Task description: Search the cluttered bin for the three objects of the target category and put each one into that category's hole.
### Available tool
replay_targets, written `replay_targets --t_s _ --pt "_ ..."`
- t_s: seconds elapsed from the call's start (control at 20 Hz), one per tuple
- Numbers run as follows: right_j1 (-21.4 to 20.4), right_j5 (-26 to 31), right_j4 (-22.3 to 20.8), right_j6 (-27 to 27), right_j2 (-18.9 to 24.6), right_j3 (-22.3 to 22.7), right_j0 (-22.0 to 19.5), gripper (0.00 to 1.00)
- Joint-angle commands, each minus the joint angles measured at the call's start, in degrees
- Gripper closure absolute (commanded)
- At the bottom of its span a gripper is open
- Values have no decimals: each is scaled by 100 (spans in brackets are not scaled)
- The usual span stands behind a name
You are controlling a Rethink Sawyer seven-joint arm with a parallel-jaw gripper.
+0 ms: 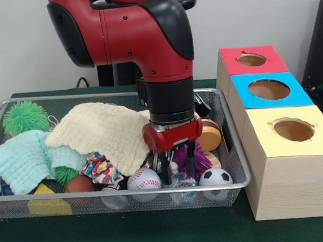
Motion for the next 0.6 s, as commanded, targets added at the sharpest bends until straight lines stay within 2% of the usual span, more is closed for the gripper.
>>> replay_targets --t_s 0.05,0.6 --pt "348 916 -272 234 -414 -413 70 0" --pt "447 937 -261 220 -329 -459 24 0"
